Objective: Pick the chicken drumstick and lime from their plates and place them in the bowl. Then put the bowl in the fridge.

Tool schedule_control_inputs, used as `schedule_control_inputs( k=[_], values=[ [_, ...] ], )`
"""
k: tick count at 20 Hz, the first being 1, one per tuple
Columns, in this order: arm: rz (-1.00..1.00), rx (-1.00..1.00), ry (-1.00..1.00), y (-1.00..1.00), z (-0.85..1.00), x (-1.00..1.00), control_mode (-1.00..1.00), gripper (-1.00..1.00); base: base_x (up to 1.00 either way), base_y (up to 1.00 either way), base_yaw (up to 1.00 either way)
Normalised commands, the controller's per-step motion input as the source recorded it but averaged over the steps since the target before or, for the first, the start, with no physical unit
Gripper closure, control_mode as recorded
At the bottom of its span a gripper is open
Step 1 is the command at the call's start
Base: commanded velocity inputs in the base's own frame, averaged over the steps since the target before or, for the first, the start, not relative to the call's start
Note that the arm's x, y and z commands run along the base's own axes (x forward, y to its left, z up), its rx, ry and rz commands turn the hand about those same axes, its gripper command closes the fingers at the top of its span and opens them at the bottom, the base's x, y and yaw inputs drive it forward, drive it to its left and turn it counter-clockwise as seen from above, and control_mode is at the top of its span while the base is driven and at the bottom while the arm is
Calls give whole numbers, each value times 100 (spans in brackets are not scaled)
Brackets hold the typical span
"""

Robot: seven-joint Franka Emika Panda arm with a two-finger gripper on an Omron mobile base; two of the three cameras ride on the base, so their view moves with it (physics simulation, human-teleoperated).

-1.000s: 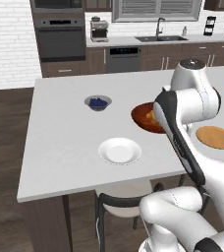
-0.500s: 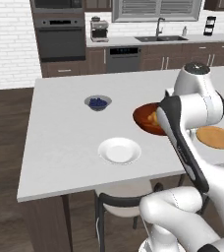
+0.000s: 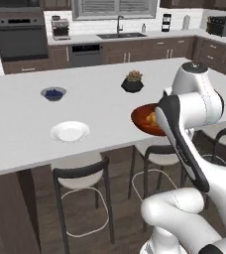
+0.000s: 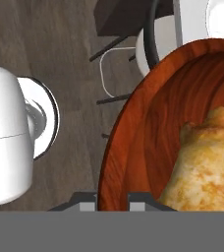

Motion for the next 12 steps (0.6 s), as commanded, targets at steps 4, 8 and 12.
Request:
schedule_control_inputs(
  k=[4, 8, 12],
  values=[
    [0, 0, 0, 0, 0, 0, 100, 100, -11, -17, -83],
    [0, 0, 0, 0, 0, 0, 100, 100, 0, -2, -94],
    [0, 0, 0, 0, 0, 0, 100, 100, 0, 0, -97]
  ],
)
